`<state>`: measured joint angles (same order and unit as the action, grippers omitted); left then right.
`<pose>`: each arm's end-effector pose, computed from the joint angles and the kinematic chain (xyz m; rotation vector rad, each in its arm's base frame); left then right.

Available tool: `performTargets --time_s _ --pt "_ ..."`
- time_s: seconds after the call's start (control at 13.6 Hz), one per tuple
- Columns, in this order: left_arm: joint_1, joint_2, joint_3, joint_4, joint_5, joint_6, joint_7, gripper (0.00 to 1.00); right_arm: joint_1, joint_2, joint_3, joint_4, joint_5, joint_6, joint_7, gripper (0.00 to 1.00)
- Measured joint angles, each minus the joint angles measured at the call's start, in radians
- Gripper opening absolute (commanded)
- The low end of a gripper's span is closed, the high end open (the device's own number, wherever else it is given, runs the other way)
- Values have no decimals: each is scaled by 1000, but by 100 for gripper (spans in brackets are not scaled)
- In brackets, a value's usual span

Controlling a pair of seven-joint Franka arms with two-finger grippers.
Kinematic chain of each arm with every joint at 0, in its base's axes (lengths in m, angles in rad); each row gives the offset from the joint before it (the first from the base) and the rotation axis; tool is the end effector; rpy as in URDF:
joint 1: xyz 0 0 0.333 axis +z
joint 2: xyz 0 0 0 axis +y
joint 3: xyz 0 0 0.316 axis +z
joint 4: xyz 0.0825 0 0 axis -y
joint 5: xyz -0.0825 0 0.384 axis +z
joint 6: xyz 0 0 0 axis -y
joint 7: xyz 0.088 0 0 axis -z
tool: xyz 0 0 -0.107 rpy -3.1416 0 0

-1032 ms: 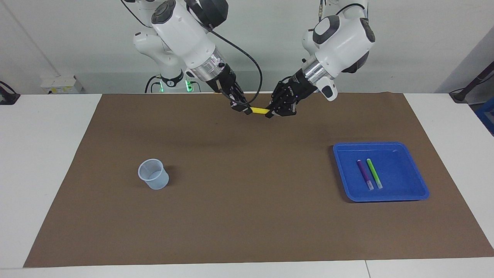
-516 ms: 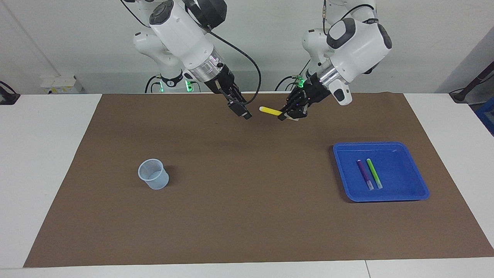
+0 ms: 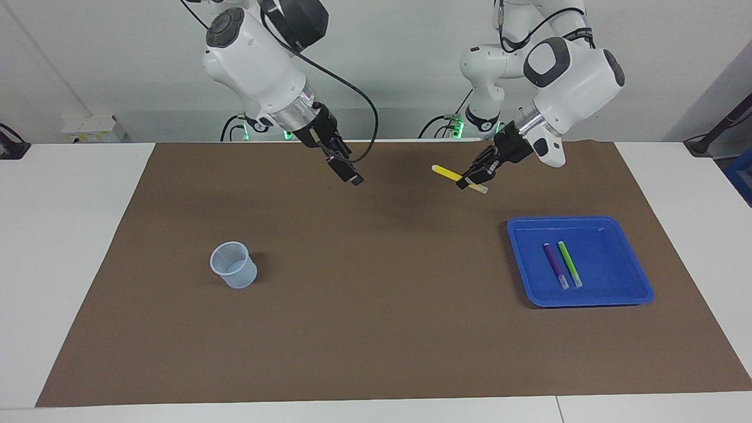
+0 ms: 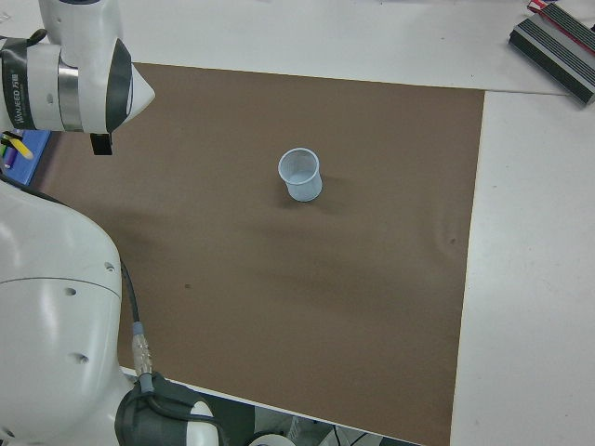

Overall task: Right arm passes pens to left for tray arrangement
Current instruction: 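Carry the yellow pen to the tray while the right gripper withdraws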

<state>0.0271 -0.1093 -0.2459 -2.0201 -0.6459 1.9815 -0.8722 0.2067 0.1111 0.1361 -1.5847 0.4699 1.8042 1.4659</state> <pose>0.5154 -0.1576 0.5144 2.3405 1.1281 -0.3190 0.5616 0.2361 0.5852 -2.2455 1.5529 0.4307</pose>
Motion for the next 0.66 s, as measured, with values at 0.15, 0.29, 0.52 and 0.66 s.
performTargets --time_s 0.15,0.29,0.52,0.66 --pt "13 -12 0 -19 61 0 111 0 -56 -13 -2 0 -10 -79 -124 100" --pt "41 -19 0 -38 113 0 248 0 -94 -25 -3 -1 -73 -128 -263 100" --pt "121 -22 3 -78 164 0 508 0 -114 -34 -4 -1 -213 -184 -491 100" --pt "165 -21 4 -102 172 2 632 0 -164 -36 -5 -1 -274 -210 -684 100"
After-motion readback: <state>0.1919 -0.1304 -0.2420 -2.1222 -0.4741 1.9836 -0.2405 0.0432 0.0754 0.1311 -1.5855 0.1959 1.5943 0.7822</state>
